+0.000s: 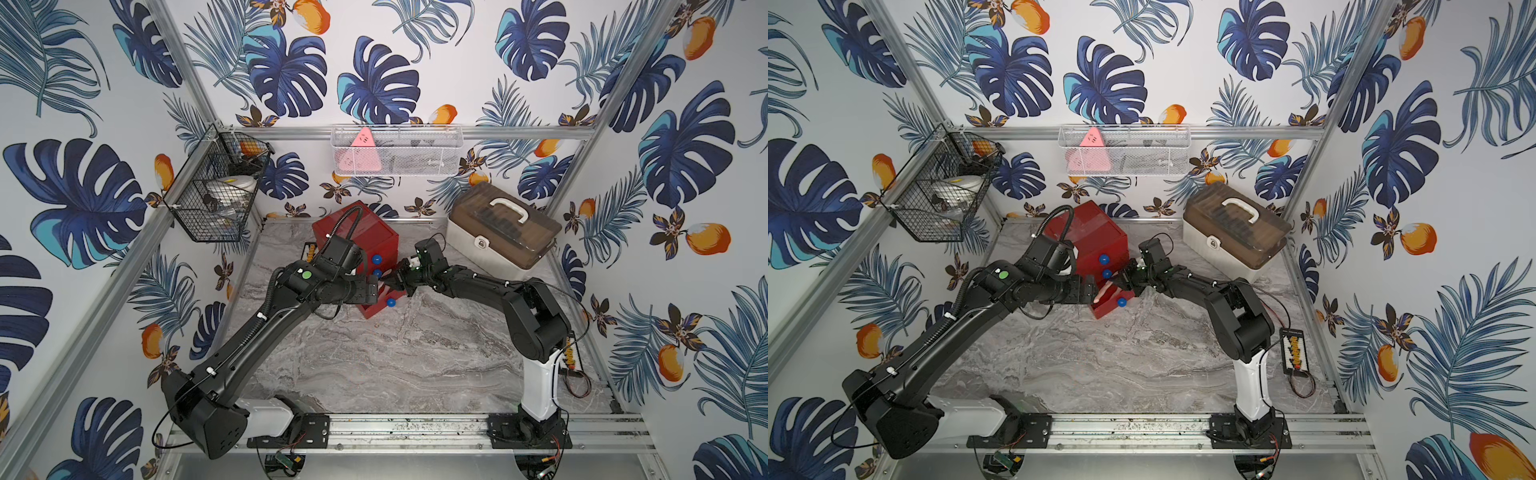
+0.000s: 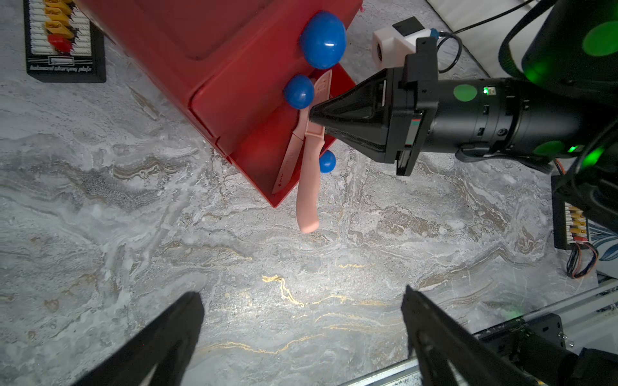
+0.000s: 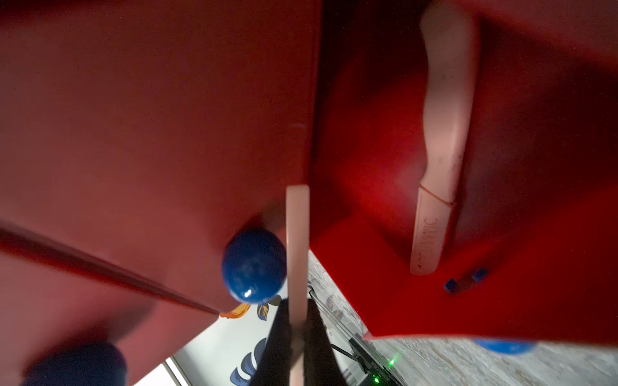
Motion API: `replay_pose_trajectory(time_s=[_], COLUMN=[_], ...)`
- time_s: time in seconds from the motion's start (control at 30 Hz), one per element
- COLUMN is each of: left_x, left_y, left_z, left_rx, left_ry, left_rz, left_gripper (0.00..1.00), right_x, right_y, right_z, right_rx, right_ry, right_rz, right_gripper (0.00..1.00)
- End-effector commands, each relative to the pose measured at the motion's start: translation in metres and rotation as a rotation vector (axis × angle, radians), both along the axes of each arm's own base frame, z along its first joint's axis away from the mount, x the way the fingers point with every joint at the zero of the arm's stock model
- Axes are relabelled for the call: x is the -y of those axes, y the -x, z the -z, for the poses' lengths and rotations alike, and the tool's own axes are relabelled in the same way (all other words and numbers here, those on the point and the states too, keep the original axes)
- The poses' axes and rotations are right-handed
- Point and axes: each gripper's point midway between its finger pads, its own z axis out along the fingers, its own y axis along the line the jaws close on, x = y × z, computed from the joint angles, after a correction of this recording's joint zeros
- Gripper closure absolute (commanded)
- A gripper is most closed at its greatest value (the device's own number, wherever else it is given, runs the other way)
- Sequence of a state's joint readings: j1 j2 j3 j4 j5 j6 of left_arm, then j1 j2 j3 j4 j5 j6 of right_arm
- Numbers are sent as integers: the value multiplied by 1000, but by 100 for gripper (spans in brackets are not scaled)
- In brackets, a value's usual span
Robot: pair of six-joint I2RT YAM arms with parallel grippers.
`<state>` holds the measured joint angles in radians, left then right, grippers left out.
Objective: Place the fruit knives into the drawer by color
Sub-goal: Place the fruit knife in the drawer.
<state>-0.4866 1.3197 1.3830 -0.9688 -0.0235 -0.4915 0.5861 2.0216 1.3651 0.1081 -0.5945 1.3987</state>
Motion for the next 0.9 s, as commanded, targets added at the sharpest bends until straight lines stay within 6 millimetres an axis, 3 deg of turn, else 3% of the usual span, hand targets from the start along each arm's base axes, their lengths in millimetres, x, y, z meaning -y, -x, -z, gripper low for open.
replay_pose_trajectory(time_s=[0.0, 0.07, 0.3, 0.37, 0.4, 0.5, 0.53, 0.67, 0.77, 0.87], left_x=[-3, -3, 0, 2, 3, 6, 6, 9, 12, 13], left_y=[-1, -4, -14, -15, -16, -21, -24, -41, -66, -97], left_z=[-2, -3, -5, -6, -6, -11, -13, -31, -54, -71], left_rx=[4, 3, 1, 1, 2, 14, 21, 70, 136, 185], left_ry=[5, 11, 44, 55, 61, 76, 77, 76, 89, 91], left_rz=[16, 13, 10, 9, 8, 6, 5, -4, -26, -58], left_gripper=[1, 1, 1, 1, 1, 1, 1, 1, 1, 4], right_x=[-5, -4, -4, -3, 8, 12, 13, 23, 35, 47], right_y=[-8, -9, -13, -13, -22, -18, -16, -2, 14, 27], right_z=[1, 5, 4, 1, -1, -3, -20, -43, -49, -40], right_rx=[-5, -18, -19, -13, -10, -13, 13, 59, 80, 79], right_ry=[-22, -2, -1, -7, -8, -10, -29, -33, -4, 31], right_rz=[2, 1, 19, 22, 49, 51, 51, 47, 36, 33], right_gripper=[99, 87, 67, 66, 66, 67, 67, 74, 82, 97])
